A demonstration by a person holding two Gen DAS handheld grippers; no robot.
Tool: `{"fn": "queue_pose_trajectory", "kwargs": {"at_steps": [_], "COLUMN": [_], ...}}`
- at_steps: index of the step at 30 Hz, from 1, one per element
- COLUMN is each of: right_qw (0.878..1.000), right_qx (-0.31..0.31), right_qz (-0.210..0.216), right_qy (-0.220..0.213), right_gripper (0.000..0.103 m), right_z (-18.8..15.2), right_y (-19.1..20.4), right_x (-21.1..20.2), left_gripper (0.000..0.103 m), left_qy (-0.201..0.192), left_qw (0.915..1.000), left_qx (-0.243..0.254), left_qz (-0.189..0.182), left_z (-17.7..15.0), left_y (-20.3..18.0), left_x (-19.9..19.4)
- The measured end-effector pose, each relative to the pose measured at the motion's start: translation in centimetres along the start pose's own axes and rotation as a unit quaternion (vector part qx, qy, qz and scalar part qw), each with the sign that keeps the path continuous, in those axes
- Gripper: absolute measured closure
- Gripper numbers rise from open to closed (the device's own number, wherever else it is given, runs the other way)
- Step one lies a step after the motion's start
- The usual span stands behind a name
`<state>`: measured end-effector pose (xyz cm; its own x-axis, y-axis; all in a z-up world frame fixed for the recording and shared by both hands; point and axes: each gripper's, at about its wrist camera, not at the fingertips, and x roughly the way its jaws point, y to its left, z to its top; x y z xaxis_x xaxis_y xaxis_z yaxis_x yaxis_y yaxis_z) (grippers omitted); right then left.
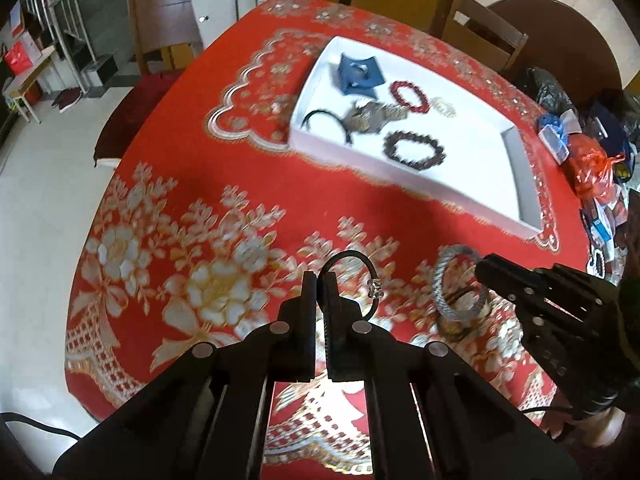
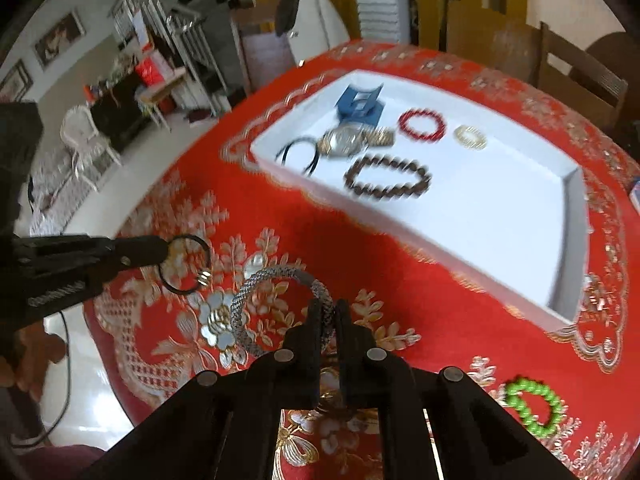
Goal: Organize jewelry
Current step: 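Carry the hair tie and braided bangle into the tray and open both tools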
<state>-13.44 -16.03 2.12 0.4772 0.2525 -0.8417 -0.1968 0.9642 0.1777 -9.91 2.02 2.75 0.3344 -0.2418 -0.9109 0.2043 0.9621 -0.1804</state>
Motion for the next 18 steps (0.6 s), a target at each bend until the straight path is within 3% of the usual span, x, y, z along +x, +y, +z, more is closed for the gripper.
{"fn": "queue_pose_trajectory", "kwargs": {"at_steps": [18], "right_qw": [0.990], "right_qx": [0.121], "right_qz": [-0.047], "right_qy": [-0.060], "right_gripper": [0.097], "right_z": [2.0], "right_y": [-9.8], "right_x": [-6.2], "left_gripper": [0.101], "left_qy": [-0.028], "left_qw": [0.9943], "left_qx": [0.100], "left_qz": [-0.025], "left_z": [5.0], "left_y": [-9.5], "left_x": [-0.1]}}
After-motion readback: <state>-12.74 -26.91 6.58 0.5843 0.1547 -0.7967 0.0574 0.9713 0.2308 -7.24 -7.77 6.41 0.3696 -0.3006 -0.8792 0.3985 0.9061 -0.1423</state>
